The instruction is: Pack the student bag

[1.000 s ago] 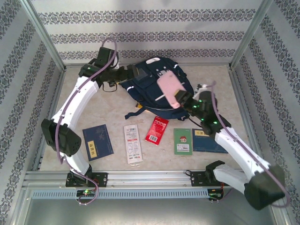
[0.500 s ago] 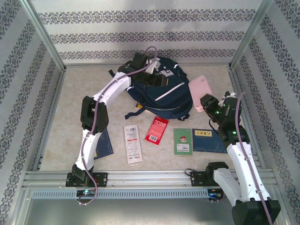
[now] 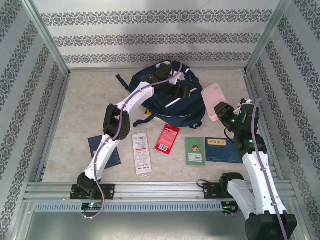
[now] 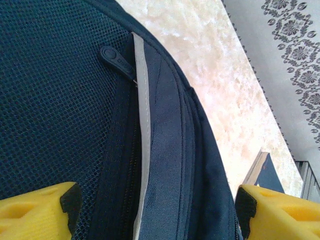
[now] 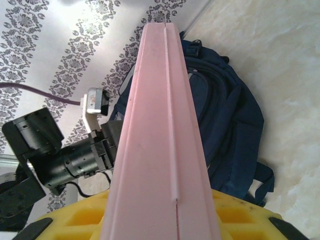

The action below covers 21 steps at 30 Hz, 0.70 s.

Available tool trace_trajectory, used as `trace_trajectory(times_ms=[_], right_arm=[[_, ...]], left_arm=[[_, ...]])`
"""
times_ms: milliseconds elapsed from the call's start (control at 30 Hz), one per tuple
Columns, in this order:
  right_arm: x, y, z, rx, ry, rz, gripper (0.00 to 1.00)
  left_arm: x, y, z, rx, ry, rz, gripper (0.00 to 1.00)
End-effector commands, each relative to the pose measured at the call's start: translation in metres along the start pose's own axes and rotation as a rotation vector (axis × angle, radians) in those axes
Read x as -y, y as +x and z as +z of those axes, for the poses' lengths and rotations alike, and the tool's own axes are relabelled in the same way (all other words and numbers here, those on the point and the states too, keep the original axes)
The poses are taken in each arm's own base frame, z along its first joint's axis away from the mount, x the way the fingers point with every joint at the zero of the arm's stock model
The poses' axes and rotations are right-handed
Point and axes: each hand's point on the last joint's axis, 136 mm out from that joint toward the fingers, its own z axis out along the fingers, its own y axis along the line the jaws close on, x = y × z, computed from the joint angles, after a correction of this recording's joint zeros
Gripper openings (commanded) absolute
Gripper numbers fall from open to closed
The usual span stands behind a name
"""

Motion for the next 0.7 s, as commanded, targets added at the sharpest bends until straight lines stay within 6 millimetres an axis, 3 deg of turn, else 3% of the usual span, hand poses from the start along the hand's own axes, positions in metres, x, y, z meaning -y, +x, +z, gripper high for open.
trace_trajectory(times_ms=[0,367,667], right_arm=[[-0.011,-0.004,-0.001,0.008,-0.059,-0.004,0.25],[0.003,0.009,0.014,-0.048,-0.047,0.048,0.24],[0.001,0.011,0.014,-0.062,-0.062,0.067,0.24]], left_arm=[[0.006,0.000,0.002,-0.006,0.014,0.005,0.80],[0.030,0.009,0.002,-0.037,0.066,0.033,0.54],[0.010,0.025,0.021,-0.080,0.055,-0.021,0.37]])
